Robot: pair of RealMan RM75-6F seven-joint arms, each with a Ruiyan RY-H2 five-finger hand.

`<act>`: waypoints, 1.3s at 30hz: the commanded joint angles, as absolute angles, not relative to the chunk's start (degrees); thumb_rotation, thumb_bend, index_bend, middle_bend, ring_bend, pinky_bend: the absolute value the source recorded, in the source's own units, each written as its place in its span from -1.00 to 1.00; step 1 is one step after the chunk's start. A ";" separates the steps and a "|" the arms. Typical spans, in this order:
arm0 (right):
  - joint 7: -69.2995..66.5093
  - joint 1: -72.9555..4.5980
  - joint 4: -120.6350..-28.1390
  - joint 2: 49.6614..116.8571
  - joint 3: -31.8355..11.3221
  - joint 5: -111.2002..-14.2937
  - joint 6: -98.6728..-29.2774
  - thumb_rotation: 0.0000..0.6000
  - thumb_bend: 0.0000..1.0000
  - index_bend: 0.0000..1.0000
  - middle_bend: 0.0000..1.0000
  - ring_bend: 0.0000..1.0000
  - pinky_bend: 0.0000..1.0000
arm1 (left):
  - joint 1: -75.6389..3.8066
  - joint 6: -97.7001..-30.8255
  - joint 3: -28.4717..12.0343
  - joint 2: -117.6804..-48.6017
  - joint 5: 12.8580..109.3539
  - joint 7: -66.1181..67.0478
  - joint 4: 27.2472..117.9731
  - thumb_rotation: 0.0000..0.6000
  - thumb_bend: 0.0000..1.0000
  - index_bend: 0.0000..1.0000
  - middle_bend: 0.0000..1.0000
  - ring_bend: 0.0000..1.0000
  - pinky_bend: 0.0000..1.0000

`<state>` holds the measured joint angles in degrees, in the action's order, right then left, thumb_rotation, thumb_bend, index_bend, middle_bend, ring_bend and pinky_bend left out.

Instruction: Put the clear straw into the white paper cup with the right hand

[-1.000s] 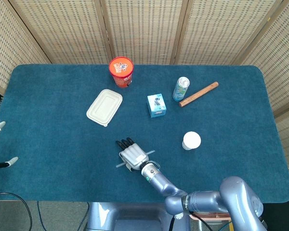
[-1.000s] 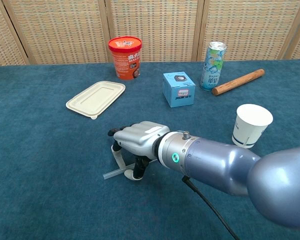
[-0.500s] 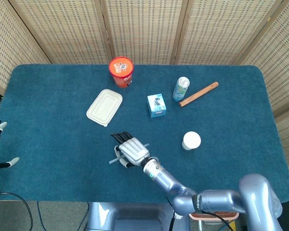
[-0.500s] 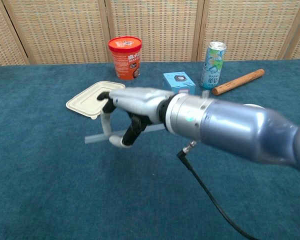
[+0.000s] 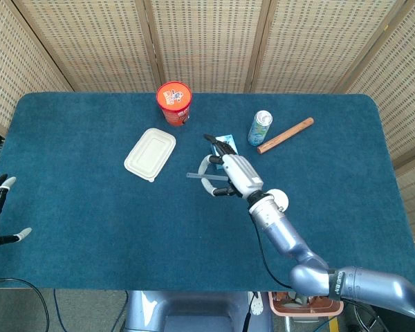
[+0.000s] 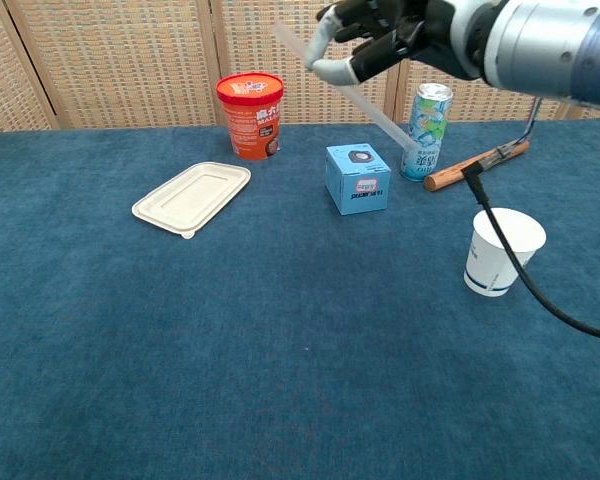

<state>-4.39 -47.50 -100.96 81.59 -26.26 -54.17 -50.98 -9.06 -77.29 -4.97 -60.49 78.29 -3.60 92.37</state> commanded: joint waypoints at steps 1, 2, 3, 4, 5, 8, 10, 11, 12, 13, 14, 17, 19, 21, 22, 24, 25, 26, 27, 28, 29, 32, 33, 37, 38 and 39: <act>-12.87 -43.05 -101.97 77.29 -28.46 -51.87 -48.98 1.00 0.03 0.42 -0.94 -1.00 -1.00 | -9.02 -77.45 -4.94 -60.49 78.45 -3.57 92.44 1.00 -0.87 -1.00 -1.00 -1.00 -1.00; -14.42 -42.36 -101.88 76.68 -28.44 -51.77 -48.30 1.00 0.03 0.42 -0.94 -1.00 -1.00 | -9.01 -77.51 -4.92 -60.49 78.53 -3.55 92.47 1.00 -0.87 -1.00 -1.00 -1.00 -1.00; -16.62 -41.40 -101.65 75.89 -28.35 -51.98 -47.31 1.00 0.03 0.42 -0.94 -1.00 -1.00 | -8.99 -77.62 -4.86 -60.51 78.69 -3.47 92.49 1.00 -0.87 -1.00 -1.00 -1.00 -1.00; -17.93 -40.85 -101.43 75.47 -28.26 -52.38 -46.73 1.00 0.03 0.42 -0.94 -1.00 -1.00 | -8.98 -77.70 -4.82 -60.51 78.83 -3.41 92.53 1.00 -0.87 -1.00 -1.00 -1.00 -1.00; -19.86 -39.99 -100.98 74.99 -28.07 -53.08 -46.02 1.00 0.03 0.42 -0.94 -1.00 -1.00 | -8.96 -77.80 -4.76 -60.52 78.98 -3.33 92.59 1.00 -0.87 -1.00 -1.00 -1.00 -1.00; -24.42 -38.13 -99.80 74.41 -27.57 -55.06 -44.69 1.00 0.03 0.42 -0.94 -1.00 -1.00 | -8.93 -77.94 -4.63 -60.62 79.25 -3.05 92.69 1.00 -0.87 -1.00 -1.00 -1.00 -1.00; -27.72 -36.93 -99.01 74.20 -27.27 -56.71 -43.83 1.00 0.03 0.42 -0.94 -1.00 -1.00 | -8.91 -78.05 -4.58 -60.68 79.34 -2.84 92.76 1.00 -0.87 -1.00 -1.00 -1.00 -1.00; -29.66 -36.29 -98.47 74.16 -27.06 -57.66 -43.32 1.00 0.03 0.42 -0.94 -1.00 -1.00 | -8.90 -78.12 -4.57 -60.71 79.38 -2.73 92.80 1.00 -0.87 -1.00 -1.00 -1.00 -1.00; -30.91 -35.88 -98.07 74.14 -26.92 -58.27 -43.00 1.00 0.03 0.42 -0.94 -1.00 -1.00 | -8.88 -78.18 -4.58 -60.72 79.37 -2.66 92.84 1.00 -0.87 -1.00 -1.00 -1.00 -1.00; -32.66 -35.36 -97.40 74.12 -26.71 -59.26 -42.55 1.00 0.03 0.42 -0.94 -1.00 -1.00 | -8.85 -78.26 -4.59 -60.75 79.35 -2.54 92.89 1.00 -0.87 -1.00 -1.00 -1.00 -1.00; -33.68 -35.09 -96.87 74.16 -26.57 -59.92 -42.29 1.00 0.03 0.42 -0.94 -1.00 -1.00 | -8.85 -78.29 -4.59 -60.78 79.33 -2.45 92.89 1.00 -0.87 -1.00 -1.00 -1.00 -1.00; -37.20 -34.36 -94.68 74.70 -25.88 -62.14 -41.48 1.00 0.03 0.42 -0.94 -1.00 -1.00 | -8.82 -78.35 -4.52 -60.89 79.37 -2.16 92.92 1.00 -0.87 -1.00 -1.00 -1.00 -1.00; -39.94 -33.93 -92.68 75.52 -24.87 -64.42 -40.72 1.00 0.03 0.42 -0.94 -1.00 -1.00 | -8.87 -78.31 -4.54 -61.09 79.24 -1.80 92.82 1.00 -0.87 -1.00 -1.00 -1.00 -1.00; -41.70 -33.89 -91.15 76.10 -24.16 -66.54 -40.47 1.00 0.03 0.42 -0.94 -1.00 -1.00 | -8.97 -78.15 -4.52 -61.21 79.17 -1.51 92.77 1.00 -0.87 -1.00 -1.00 -1.00 -1.00; -42.23 -33.95 -90.53 76.34 -23.86 -67.24 -40.38 1.00 0.03 0.42 -0.94 -1.00 -1.00 | -8.99 -78.12 -4.52 -61.26 79.14 -1.41 92.76 1.00 -0.87 -1.00 -1.00 -1.00 -1.00; -43.32 -34.14 -89.20 76.93 -23.32 -68.35 -40.29 1.00 0.03 0.42 -0.94 -1.00 -1.00 | -9.00 -78.15 -4.55 -61.34 79.06 -1.21 92.77 1.00 -0.87 -1.00 -1.00 -1.00 -1.00; -43.69 -34.23 -88.70 77.14 -23.11 -68.65 -40.23 1.00 0.03 0.42 -0.94 -1.00 -1.00 | -9.00 -78.17 -4.55 -61.35 79.03 -1.15 92.79 1.00 -0.87 -1.00 -1.00 -1.00 -1.00; -44.08 -34.31 -88.20 77.38 -22.89 -68.82 -40.13 1.00 0.03 0.42 -0.94 -1.00 -1.00 | -8.98 -78.20 -4.55 -61.37 79.01 -1.12 92.82 1.00 -0.87 -1.00 -1.00 -1.00 -1.00; -44.60 -34.43 -87.63 77.69 -22.65 -69.04 -40.04 1.00 0.03 0.42 -0.94 -1.00 -1.00 | -8.98 -78.20 -4.55 -61.39 78.99 -1.10 92.83 1.00 -0.87 -1.00 -1.00 -1.00 -1.00; -44.90 -34.52 -87.28 77.86 -22.45 -69.27 -39.98 1.00 0.03 0.42 -0.94 -1.00 -1.00 | -8.98 -78.19 -4.56 -61.39 78.96 -1.07 92.81 1.00 -0.87 -1.00 -1.00 -1.00 -1.00; -45.07 -34.58 -87.07 77.95 -22.34 -69.43 -39.97 1.00 0.03 0.42 -0.94 -1.00 -1.00 | -8.98 -78.19 -4.56 -61.40 78.94 -1.03 92.80 1.00 -0.87 -1.00 -1.00 -1.00 -1.00; -45.60 -34.77 -86.13 78.40 -21.74 -69.99 -40.02 1.00 0.03 0.42 -0.94 -1.00 -1.00 | -9.04 -78.03 -4.55 -61.44 78.84 -0.99 92.78 1.00 -0.87 -1.00 -1.00 -1.00 -1.00; -45.86 -34.87 -85.74 78.58 -21.53 -70.07 -39.96 1.00 0.03 0.42 -0.94 -1.00 -1.00 | -9.05 -78.01 -4.54 -61.46 78.83 -0.95 92.75 1.00 -0.87 -1.00 -1.00 -1.00 -1.00; -46.53 -35.07 -84.77 79.07 -20.97 -70.21 -39.94 1.00 0.03 0.42 -0.94 -1.00 -1.00 | -9.06 -78.01 -4.56 -61.42 78.80 -0.99 92.78 1.00 -0.87 -1.00 -1.00 -1.00 -1.00; -46.65 -35.09 -84.64 79.12 -20.84 -70.30 -39.91 1.00 0.03 0.42 -0.94 -1.00 -1.00 | -9.04 -78.03 -4.56 -61.42 78.78 -1.01 92.78 1.00 -0.87 -1.00 -1.00 -1.00 -1.00; -46.80 -35.13 -84.43 79.17 -20.65 -70.47 -39.87 1.00 0.03 0.42 -0.94 -1.00 -1.00 | -9.02 -78.06 -4.57 -61.42 78.75 -1.05 92.75 1.00 -0.87 -1.00 -1.00 -1.00 -1.00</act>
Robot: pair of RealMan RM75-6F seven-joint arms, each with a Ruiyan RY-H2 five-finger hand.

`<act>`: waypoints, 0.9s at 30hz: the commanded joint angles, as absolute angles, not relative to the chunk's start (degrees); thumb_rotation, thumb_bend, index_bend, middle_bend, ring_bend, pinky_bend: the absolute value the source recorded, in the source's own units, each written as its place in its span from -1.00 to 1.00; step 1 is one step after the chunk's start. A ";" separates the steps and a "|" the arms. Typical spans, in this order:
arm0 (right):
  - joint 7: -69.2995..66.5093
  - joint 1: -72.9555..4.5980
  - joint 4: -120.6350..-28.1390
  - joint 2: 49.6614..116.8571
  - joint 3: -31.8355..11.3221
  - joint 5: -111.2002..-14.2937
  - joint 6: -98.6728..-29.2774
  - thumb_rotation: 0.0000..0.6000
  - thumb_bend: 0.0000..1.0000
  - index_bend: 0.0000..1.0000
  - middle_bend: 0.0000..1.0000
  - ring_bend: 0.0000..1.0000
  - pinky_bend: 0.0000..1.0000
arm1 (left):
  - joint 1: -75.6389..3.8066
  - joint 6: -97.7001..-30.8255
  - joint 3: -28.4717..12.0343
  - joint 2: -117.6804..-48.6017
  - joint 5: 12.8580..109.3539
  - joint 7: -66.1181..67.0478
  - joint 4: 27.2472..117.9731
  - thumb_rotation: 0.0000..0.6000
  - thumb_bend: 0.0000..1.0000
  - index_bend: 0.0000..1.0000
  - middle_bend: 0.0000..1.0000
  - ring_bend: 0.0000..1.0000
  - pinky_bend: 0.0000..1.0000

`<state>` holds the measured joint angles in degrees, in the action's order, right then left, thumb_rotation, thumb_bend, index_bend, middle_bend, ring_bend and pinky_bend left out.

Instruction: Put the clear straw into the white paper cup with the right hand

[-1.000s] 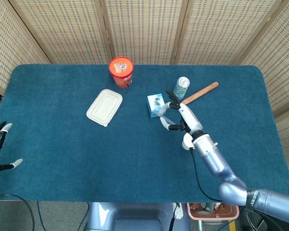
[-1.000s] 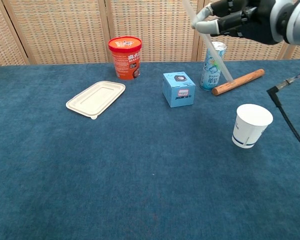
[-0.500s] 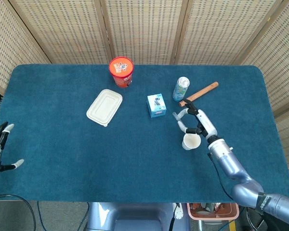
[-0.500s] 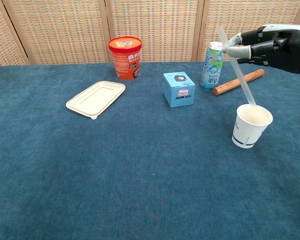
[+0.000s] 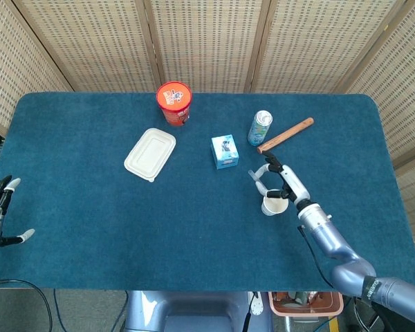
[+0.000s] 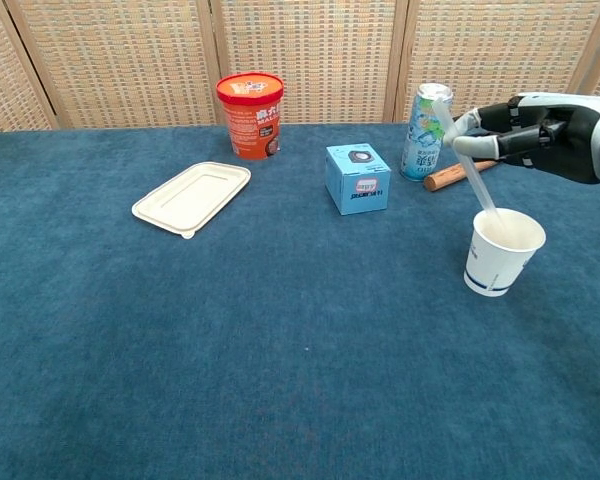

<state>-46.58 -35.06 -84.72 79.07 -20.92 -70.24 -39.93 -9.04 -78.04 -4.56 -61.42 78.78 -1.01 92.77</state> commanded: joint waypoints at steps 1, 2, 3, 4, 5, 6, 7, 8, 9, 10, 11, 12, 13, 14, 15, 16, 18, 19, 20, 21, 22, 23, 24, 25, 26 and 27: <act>-46.87 -35.15 -84.31 79.19 -20.51 -70.61 -39.85 1.00 0.03 0.42 -0.95 -1.00 -1.00 | -9.02 -78.05 -4.58 -61.41 78.74 -1.09 92.74 1.00 -0.87 -1.00 -1.00 -1.00 -1.00; -46.94 -35.20 -84.11 79.22 -20.29 -70.83 -39.80 1.00 0.03 0.42 -0.96 -1.00 -1.00 | -9.02 -78.04 -4.58 -61.40 78.73 -1.15 92.74 1.00 -0.87 -1.00 -1.00 -1.00 -1.00; -46.95 -35.26 -83.97 79.21 -20.12 -71.01 -39.73 1.00 0.03 0.40 -0.98 -1.00 -1.00 | -9.01 -78.04 -4.58 -61.39 78.72 -1.17 92.74 1.00 -0.87 -1.00 -1.00 -1.00 -1.00; -46.90 -35.39 -83.76 79.15 -19.82 -71.34 -39.52 1.00 0.02 0.34 -0.99 -1.00 -1.00 | -9.02 -78.01 -4.58 -61.37 78.70 -1.19 92.74 1.00 -0.87 -1.00 -1.00 -1.00 -1.00; -46.85 -35.49 -83.58 79.06 -19.53 -71.71 -39.37 1.00 -0.02 0.28 -1.00 -1.00 -1.00 | -9.01 -77.99 -4.57 -61.36 78.69 -1.21 92.74 1.00 -0.87 -1.00 -1.00 -1.00 -1.00; -46.73 -35.55 -83.40 79.02 -19.24 -72.19 -39.43 1.00 -0.14 0.14 -1.00 -1.00 -1.00 | -9.01 -77.99 -4.55 -61.37 78.72 -1.22 92.73 1.00 -0.87 -1.00 -1.00 -1.00 -1.00; -46.69 -35.59 -83.27 78.99 -18.96 -72.71 -39.57 1.00 -0.30 0.00 -1.00 -1.00 -1.00 | -9.00 -78.03 -4.55 -61.38 78.75 -1.21 92.71 1.00 -0.87 -1.00 -1.00 -1.00 -1.00; -46.71 -35.62 -83.16 78.94 -18.67 -73.24 -39.69 1.00 -0.41 -0.10 -1.00 -1.00 -1.00 | -9.00 -78.07 -4.56 -61.38 78.78 -1.20 92.71 1.00 -0.87 -1.00 -1.00 -1.00 -1.00; -46.65 -35.67 -83.02 78.88 -18.34 -73.83 -39.83 1.00 -0.54 -0.25 -1.00 -1.00 -1.00 | -8.99 -78.10 -4.55 -61.39 78.79 -1.20 92.71 1.00 -0.87 -1.00 -1.00 -1.00 -1.00; -46.57 -35.70 -82.92 78.82 -18.10 -74.27 -39.93 1.00 -0.64 -0.36 -1.00 -1.00 -1.00 | -9.00 -78.08 -4.55 -61.40 78.80 -1.18 92.71 1.00 -0.87 -1.00 -1.00 -1.00 -1.00; -46.56 -35.72 -82.80 78.73 -17.77 -74.89 -40.13 1.00 -0.69 -0.43 -1.00 -1.00 -1.00 | -9.02 -78.04 -4.55 -61.37 78.78 -1.17 92.72 1.00 -0.87 -1.00 -1.00 -1.00 -1.00; -46.79 -35.69 -82.71 78.62 -17.47 -75.51 -40.48 1.00 -0.73 -0.50 -1.00 -1.00 -1.00 | -9.03 -78.01 -4.53 -61.36 78.78 -1.11 92.72 1.00 -0.87 -1.00 -1.00 -1.00 -1.00; -47.01 -35.63 -82.72 78.52 -17.28 -76.01 -40.87 1.00 -0.76 -0.55 -1.00 -1.00 -1.00 | -9.02 -78.05 -4.55 -61.36 78.76 -1.10 92.71 1.00 -0.87 -1.00 -1.00 -1.00 -1.00; -47.09 -35.52 -82.68 78.35 -17.05 -76.52 -41.36 1.00 -0.77 -0.57 -1.00 -1.00 -1.00 | -9.00 -78.08 -4.55 -61.37 78.75 -1.12 92.71 1.00 -0.87 -1.00 -1.00 -1.00 -1.00; -47.16 -35.36 -82.72 78.22 -16.85 -77.03 -41.99 1.00 -0.78 -0.60 -1.00 -1.00 -1.00 | -8.98 -78.08 -4.54 -61.37 78.75 -1.15 92.69 1.00 -0.87 -1.00 -1.00 -1.00 -1.00; -46.86 -35.13 -82.96 77.86 -16.56 -77.98 -42.99 1.00 -0.80 -0.64 -1.00 -1.00 -1.00 | -8.99 -78.11 -4.55 -61.36 78.77 -1.20 92.69 1.00 -0.87 -1.00 -1.00 -1.00 -1.00; -46.10 -34.27 -83.93 76.87 -15.81 -79.88 -45.45 1.00 -0.85 -0.74 -1.00 -1.00 -1.00 | -8.94 -78.23 -4.52 -61.30 78.91 -1.29 92.72 1.00 -0.87 -1.00 -1.00 -1.00 -1.00; -44.94 -33.61 -84.48 76.09 -15.23 -81.33 -47.44 1.00 -0.89 -0.81 -1.00 -1.00 -1.00 | -8.89 -78.35 -4.50 -61.28 79.00 -1.32 92.73 1.00 -0.87 -1.00 -1.00 -1.00 -1.00; -43.43 -32.91 -84.83 75.44 -14.72 -82.59 -49.47 1.00 -0.92 -0.85 -1.00 -1.00 -1.00 | -8.83 -78.47 -4.51 -61.27 79.02 -1.36 92.73 1.00 -0.87 -1.00 -1.00 -1.00 -1.00; -40.39 -31.78 -85.05 74.56 -14.00 -84.43 -52.71 1.00 -0.95 -0.89 -1.00 -1.00 -1.00 | -8.72 -78.71 -4.52 -61.28 79.07 -1.39 92.67 1.00 -0.87 -1.00 -1.00 -1.00 -1.00; -37.98 -30.78 -85.45 73.87 -13.41 -85.68 -55.16 1.00 -0.97 -0.92 -1.00 -1.00 -1.00 | -8.61 -78.97 -4.53 -61.31 79.11 -1.32 92.60 1.00 -0.87 -1.00 -1.00 -1.00 -1.00; -35.64 -29.77 -85.91 73.26 -12.85 -86.63 -57.45 1.00 -0.97 -0.93 -1.00 -1.00 -1.00 | -8.49 -79.26 -4.53 -61.37 79.17 -1.21 92.52 1.00 -0.87 -1.00 -1.00 -1.00 -1.00; -32.95 -28.84 -86.07 72.69 -12.40 -87.50 -59.65 1.00 -0.98 -0.95 -1.00 -1.00 -1.00 | -8.38 -79.54 -4.54 -61.44 79.21 -1.07 92.47 1.00 -0.87 -1.00 -1.00 -1.00 -1.00; -29.67 -27.76 -86.06 72.15 -11.92 -88.45 -62.11 1.00 -0.99 -0.97 -1.00 -1.00 -1.00 | -8.24 -79.85 -4.55 -61.53 79.23 -0.90 92.42 1.00 -0.87 -1.00 -1.00 -1.00 -1.00; -26.22 -26.55 -86.01 71.72 -11.40 -89.21 -64.57 1.00 -0.99 -0.98 -1.00 -1.00 -1.00 | -8.10 -80.21 -4.59 -61.67 79.21 -0.60 92.33 1.00 -0.87 -1.00 -1.00 -1.00 -1.00; -22.95 -25.29 -86.08 71.32 -10.88 -89.76 -66.85 1.00 -1.00 -1.00 -1.00 -1.00 -1.00 | -7.97 -80.61 -4.67 -61.83 79.13 0.00 92.20 1.00 -0.87 -1.00 -1.00 -1.00 -1.00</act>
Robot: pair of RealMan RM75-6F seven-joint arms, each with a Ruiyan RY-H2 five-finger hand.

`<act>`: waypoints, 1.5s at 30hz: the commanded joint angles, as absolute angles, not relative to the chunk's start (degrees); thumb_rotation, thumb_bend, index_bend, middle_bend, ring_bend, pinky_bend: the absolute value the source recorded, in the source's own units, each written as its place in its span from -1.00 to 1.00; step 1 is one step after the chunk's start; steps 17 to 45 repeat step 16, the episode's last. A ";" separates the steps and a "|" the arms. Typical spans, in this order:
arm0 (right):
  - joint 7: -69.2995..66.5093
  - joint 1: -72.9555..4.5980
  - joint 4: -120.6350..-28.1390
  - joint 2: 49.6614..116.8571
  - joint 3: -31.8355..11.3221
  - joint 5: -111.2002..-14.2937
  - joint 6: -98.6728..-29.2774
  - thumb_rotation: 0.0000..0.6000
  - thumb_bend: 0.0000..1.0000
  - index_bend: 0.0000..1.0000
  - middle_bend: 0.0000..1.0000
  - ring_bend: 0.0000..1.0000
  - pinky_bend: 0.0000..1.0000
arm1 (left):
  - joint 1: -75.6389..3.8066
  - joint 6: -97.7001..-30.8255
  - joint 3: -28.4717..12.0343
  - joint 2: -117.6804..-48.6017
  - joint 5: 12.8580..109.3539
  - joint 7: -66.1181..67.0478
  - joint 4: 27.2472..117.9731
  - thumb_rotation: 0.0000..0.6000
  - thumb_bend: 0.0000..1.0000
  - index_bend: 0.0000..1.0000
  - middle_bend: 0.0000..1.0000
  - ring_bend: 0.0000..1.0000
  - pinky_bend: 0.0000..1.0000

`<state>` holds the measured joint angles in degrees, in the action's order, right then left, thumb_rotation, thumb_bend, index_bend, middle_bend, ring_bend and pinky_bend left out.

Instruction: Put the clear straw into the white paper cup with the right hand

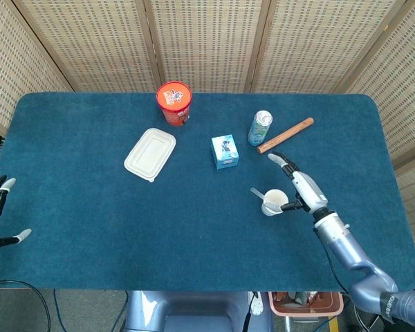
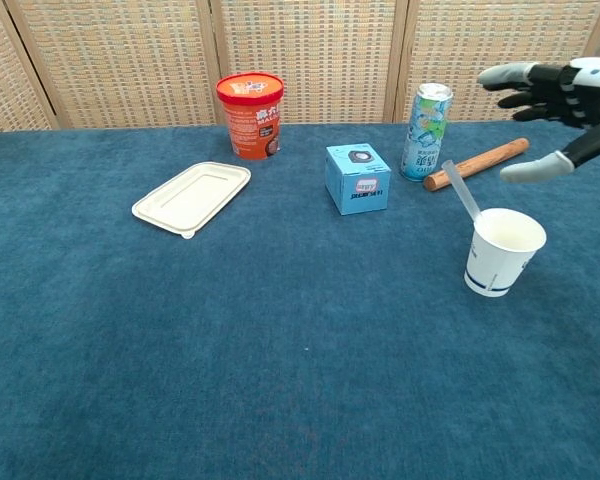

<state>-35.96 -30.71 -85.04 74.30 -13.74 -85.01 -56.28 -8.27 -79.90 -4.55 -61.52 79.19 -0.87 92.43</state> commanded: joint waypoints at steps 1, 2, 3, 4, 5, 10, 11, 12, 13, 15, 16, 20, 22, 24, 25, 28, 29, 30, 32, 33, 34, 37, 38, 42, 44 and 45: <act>-20.97 -24.44 -86.16 71.09 -10.53 -90.11 -68.36 1.00 -1.00 -1.00 -1.00 -1.00 -1.00 | -7.88 -80.93 -4.74 -61.98 79.04 0.57 92.08 1.00 -0.87 -1.00 -1.00 -1.00 -1.00; -19.20 -23.58 -86.23 70.90 -10.13 -90.45 -69.80 1.00 -1.00 -1.00 -1.00 -1.00 -1.00 | -7.80 -81.25 -4.81 -62.15 78.95 1.19 91.97 1.00 -0.87 -1.00 -1.00 -1.00 -1.00; -17.01 -22.31 -86.33 70.58 -9.41 -90.96 -71.72 1.00 -1.00 -1.00 -1.00 -1.00 -1.00 | -7.69 -81.66 -4.89 -62.41 78.86 1.99 91.90 1.00 -0.87 -1.00 -1.00 -1.00 -1.00; -15.88 -21.47 -86.35 70.39 -8.92 -91.23 -72.90 1.00 -1.00 -1.00 -1.00 -1.00 -1.00 | -7.62 -81.87 -4.91 -62.55 78.83 2.34 91.92 1.00 -0.87 -1.00 -1.00 -1.00 -1.00; -14.36 -20.16 -86.21 70.23 -8.25 -91.40 -74.63 1.00 -1.00 -1.00 -1.00 -1.00 -1.00 | -7.52 -82.09 -4.91 -62.71 78.83 2.54 92.02 1.00 -0.87 -1.00 -1.00 -1.00 -1.00; -10.72 -14.37 -83.11 71.23 -5.49 -91.45 -82.02 1.00 -1.00 -1.00 -1.00 -1.00 -1.00 | -7.09 -82.86 -4.69 -62.76 79.59 2.06 92.02 1.00 -0.87 -1.00 -1.00 -1.00 -1.00; -10.33 -13.58 -82.28 71.57 -5.25 -91.37 -83.09 1.00 -1.00 -1.00 -1.00 -1.00 -1.00 | -7.03 -82.95 -4.66 -62.73 79.70 1.89 92.02 1.00 -0.87 -1.00 -1.00 -1.00 -1.00; -9.60 -12.45 -81.00 72.17 -4.89 -91.41 -84.75 1.00 -1.00 -1.00 -1.00 -1.00 -1.00 | -6.93 -83.12 -4.62 -62.66 79.87 1.63 91.99 1.00 -0.87 -1.00 -1.00 -1.00 -1.00; -8.79 -11.34 -79.66 72.90 -4.47 -91.69 -86.54 1.00 -1.00 -1.00 -1.00 -1.00 -1.00 | -6.84 -83.24 -4.58 -62.61 80.03 1.43 91.95 1.00 -0.87 -1.00 -1.00 -1.00 -1.00; -7.40 -10.40 -78.43 73.32 -4.04 -92.19 -88.13 1.00 -1.00 -1.00 -1.00 -1.00 -1.00 | -6.84 -83.19 -4.57 -62.51 80.15 1.28 91.97 1.00 -0.87 -1.00 -1.00 -1.00 -1.00; -6.26 -9.98 -78.26 73.23 -4.03 -92.30 -88.92 1.00 -1.00 -1.00 -1.00 -1.00 -1.00 | -6.82 -83.25 -4.60 -62.53 80.14 1.38 91.92 1.00 -0.87 -1.00 -1.00 -1.00 -1.00; -6.26 -9.98 -78.26 73.23 -4.03 -92.30 -88.92 1.00 -1.00 -1.00 -1.00 -1.00 -1.00 | -6.82 -83.25 -4.60 -62.53 80.14 1.38 91.92 1.00 -0.87 -1.00 -1.00 -1.00 -1.00; -6.26 -9.98 -78.26 73.23 -4.03 -92.30 -88.92 1.00 -1.00 -1.00 -1.00 -1.00 -1.00 | -6.82 -83.25 -4.60 -62.53 80.14 1.38 91.92 1.00 -0.87 -1.00 -1.00 -1.00 -1.00; -6.26 -9.98 -78.26 73.23 -4.03 -92.30 -88.92 1.00 -1.00 -1.00 -1.00 -1.00 -1.00 | -6.82 -83.25 -4.60 -62.53 80.14 1.38 91.92 1.00 -0.87 -1.00 -1.00 -1.00 -1.00; -6.26 -9.98 -78.26 73.23 -4.03 -92.30 -88.92 1.00 -1.00 -1.00 -1.00 -1.00 -1.00 | -6.82 -83.25 -4.60 -62.53 80.14 1.38 91.92 1.00 -0.87 -1.00 -1.00 -1.00 -1.00; -6.26 -9.98 -78.26 73.23 -4.03 -92.30 -88.92 1.00 -1.00 -1.00 -1.00 -1.00 -1.00 | -6.82 -83.25 -4.60 -62.53 80.14 1.38 91.92 1.00 -0.87 -1.00 -1.00 -1.00 -1.00; -6.26 -9.98 -78.26 73.23 -4.03 -92.30 -88.92 1.00 -1.00 -1.00 -1.00 -1.00 -1.00 | -6.82 -83.25 -4.60 -62.53 80.14 1.38 91.92 1.00 -0.87 -1.00 -1.00 -1.00 -1.00; -6.26 -9.98 -78.26 73.23 -4.03 -92.30 -88.92 1.00 -1.00 -1.00 -1.00 -1.00 -1.00 | -6.82 -83.25 -4.60 -62.53 80.14 1.38 91.92 1.00 -0.87 -1.00 -1.00 -1.00 -1.00; -6.26 -9.98 -78.26 73.23 -4.03 -92.30 -88.92 1.00 -1.00 -1.00 -1.00 -1.00 -1.00 | -6.82 -83.25 -4.60 -62.53 80.14 1.38 91.92 1.00 -0.87 -1.00 -1.00 -1.00 -1.00; -6.26 -9.98 -78.26 73.23 -4.03 -92.30 -88.92 1.00 -1.00 -1.00 -1.00 -1.00 -1.00 | -6.82 -83.25 -4.60 -62.53 80.14 1.38 91.92 1.00 -0.87 -1.00 -1.00 -1.00 -1.00; -6.26 -9.98 -78.26 73.23 -4.03 -92.30 -88.92 1.00 -1.00 -1.00 -1.00 -1.00 -1.00 | -6.82 -83.25 -4.60 -62.53 80.14 1.38 91.92 1.00 -0.87 -1.00 -1.00 -1.00 -1.00; -6.26 -9.98 -78.26 73.23 -4.03 -92.30 -88.92 1.00 -1.00 -1.00 -1.00 -1.00 -1.00 | -6.82 -83.25 -4.60 -62.53 80.14 1.38 91.92 1.00 -0.87 -1.00 -1.00 -1.00 -1.00; -6.26 -9.98 -78.26 73.23 -4.03 -92.30 -88.92 1.00 -1.00 -1.00 -1.00 -1.00 -1.00 | -6.82 -83.25 -4.60 -62.53 80.14 1.38 91.92 1.00 -0.87 -1.00 -1.00 -1.00 -1.00; -6.26 -9.98 -78.26 73.23 -4.03 -92.30 -88.92 1.00 -1.00 -1.00 -1.00 -1.00 -1.00 | -6.82 -83.25 -4.60 -62.53 80.14 1.38 91.92 1.00 -0.87 -1.00 -1.00 -1.00 -1.00; -6.26 -9.98 -78.26 73.23 -4.03 -92.30 -88.92 1.00 -1.00 -1.00 -1.00 -1.00 -1.00 | -6.82 -83.25 -4.60 -62.53 80.14 1.38 91.92 1.00 -0.87 -1.00 -1.00 -1.00 -1.00; -6.26 -9.98 -78.26 73.23 -4.03 -92.30 -88.92 1.00 -1.00 -1.00 -1.00 -1.00 -1.00 | -6.82 -83.25 -4.60 -62.53 80.14 1.38 91.92 1.00 -0.87 -1.00 -1.00 -1.00 -1.00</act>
